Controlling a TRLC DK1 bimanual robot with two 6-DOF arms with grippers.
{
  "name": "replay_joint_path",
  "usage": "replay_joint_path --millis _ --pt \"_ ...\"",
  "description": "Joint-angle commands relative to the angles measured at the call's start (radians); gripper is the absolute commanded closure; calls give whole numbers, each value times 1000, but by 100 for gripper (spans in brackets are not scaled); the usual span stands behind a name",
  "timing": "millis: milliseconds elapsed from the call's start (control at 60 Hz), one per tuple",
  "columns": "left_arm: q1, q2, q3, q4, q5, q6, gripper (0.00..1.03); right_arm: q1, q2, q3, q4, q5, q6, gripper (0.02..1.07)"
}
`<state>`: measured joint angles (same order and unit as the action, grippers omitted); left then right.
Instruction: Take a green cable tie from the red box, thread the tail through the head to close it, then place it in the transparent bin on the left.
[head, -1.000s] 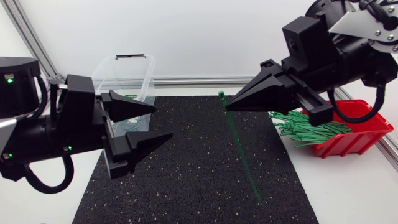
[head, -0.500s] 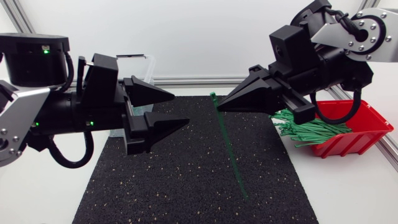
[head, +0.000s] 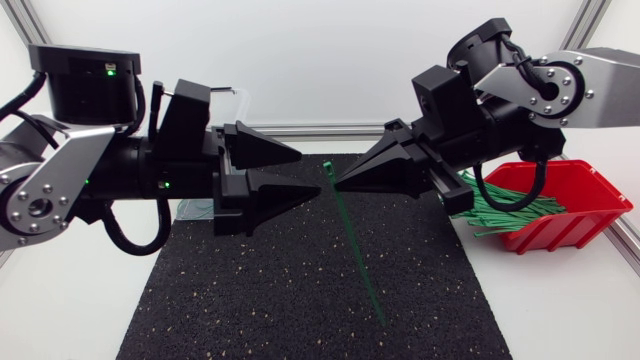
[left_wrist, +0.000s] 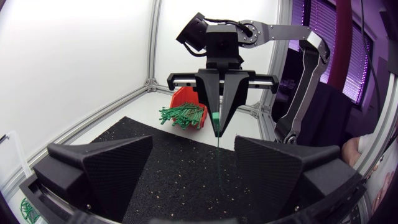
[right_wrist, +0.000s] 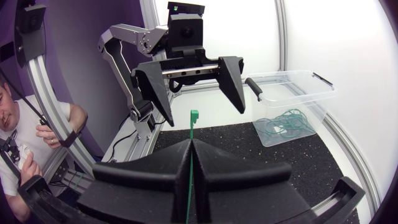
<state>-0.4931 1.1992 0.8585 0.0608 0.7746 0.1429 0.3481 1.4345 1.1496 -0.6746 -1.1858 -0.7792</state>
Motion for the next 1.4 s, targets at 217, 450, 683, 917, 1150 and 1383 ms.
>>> replay_joint_path --millis 217,450,683,917,1150,1383 --pt "10 37 36 10 55 -31 15 22 18 -44 89 -8 86 101" --pt "22 39 34 33 78 -60 19 48 1 -87 193 8 170 101" --pt "21 51 30 45 77 -66 21 51 -22 -105 231 12 201 101" --pt "21 63 30 54 77 -66 22 60 -55 -134 299 31 259 101" --pt "22 63 28 79 77 -80 26 66 -57 -142 313 37 265 101" --pt "22 68 22 94 77 -80 37 66 -68 -154 328 48 268 101"
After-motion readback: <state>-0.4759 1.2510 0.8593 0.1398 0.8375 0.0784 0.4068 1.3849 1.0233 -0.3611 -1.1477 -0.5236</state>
